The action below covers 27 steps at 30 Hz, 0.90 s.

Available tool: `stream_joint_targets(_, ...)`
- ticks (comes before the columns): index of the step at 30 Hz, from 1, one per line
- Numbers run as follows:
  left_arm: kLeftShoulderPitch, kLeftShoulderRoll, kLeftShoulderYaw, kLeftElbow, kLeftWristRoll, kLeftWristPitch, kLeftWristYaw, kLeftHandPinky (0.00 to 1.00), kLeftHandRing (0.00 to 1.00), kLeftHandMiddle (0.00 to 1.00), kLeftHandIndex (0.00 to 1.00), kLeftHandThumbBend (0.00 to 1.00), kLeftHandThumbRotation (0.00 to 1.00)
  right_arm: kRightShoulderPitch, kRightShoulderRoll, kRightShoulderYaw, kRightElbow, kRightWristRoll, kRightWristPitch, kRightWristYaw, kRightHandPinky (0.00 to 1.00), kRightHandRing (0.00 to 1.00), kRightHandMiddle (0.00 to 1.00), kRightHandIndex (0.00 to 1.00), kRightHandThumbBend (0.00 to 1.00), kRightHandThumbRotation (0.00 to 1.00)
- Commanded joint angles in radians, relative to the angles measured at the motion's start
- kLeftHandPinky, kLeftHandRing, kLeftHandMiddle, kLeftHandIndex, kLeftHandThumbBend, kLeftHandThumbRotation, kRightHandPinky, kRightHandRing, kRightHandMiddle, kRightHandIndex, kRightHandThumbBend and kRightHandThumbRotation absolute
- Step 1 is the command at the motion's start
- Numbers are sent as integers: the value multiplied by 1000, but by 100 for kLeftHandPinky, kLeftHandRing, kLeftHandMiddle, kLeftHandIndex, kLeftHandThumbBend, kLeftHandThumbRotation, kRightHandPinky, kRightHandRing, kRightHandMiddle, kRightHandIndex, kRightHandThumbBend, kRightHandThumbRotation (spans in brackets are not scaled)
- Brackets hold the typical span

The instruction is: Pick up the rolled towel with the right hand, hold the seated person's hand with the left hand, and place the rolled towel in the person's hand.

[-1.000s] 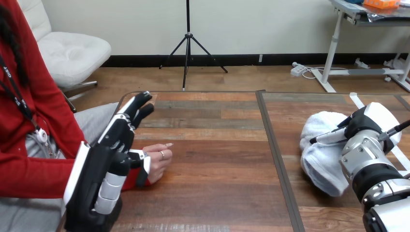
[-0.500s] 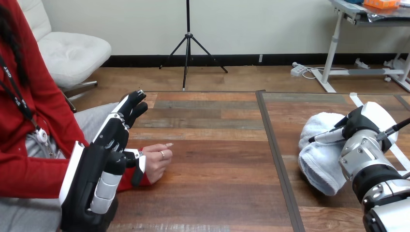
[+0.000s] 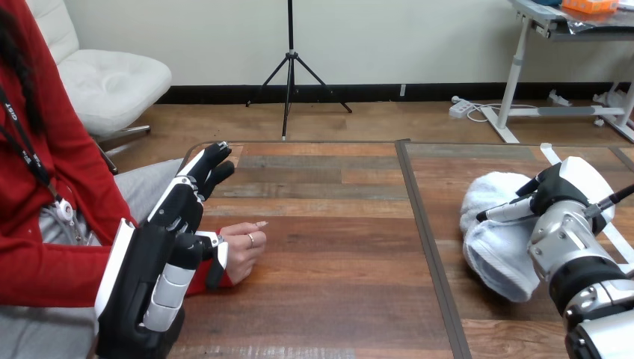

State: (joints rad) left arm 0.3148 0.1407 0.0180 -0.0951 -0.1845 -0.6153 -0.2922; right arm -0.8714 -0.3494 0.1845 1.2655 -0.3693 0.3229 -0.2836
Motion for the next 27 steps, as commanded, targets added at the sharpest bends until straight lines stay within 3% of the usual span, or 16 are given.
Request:
stream_joint_targets(1,-26,-5,3,-27,9,-11,7,0,91,93,87,84,94,15,6,-19,-17,19,-62,-12,35,45,49,51,87,0)
stream_joint_targets(10,-25,-3,4,-16,24,-11,13,0,90,92,87,86,94,38,-8,-62,-45,57,-170,-40,41,49,52,46,84,0)
stream_joint_targets(21,-25,-10,18,0,86,-19,55,0,88,91,86,88,94,93,-43,-66,-99,54,-372,-80,46,56,57,45,80,0)
stream_joint_targets(22,-25,-10,19,2,91,-21,59,3,88,90,86,88,94,96,-44,-67,-101,54,-382,-83,46,57,58,45,79,0)
stream_joint_targets(24,-28,-8,24,11,112,-22,71,23,87,89,85,87,92,106,-50,-69,-116,51,-413,-92,47,56,57,45,78,0)
stream_joint_targets(27,-33,-6,31,21,143,-21,92,40,85,88,84,81,88,119,-56,-73,-137,48,-453,-109,46,54,56,44,78,0)
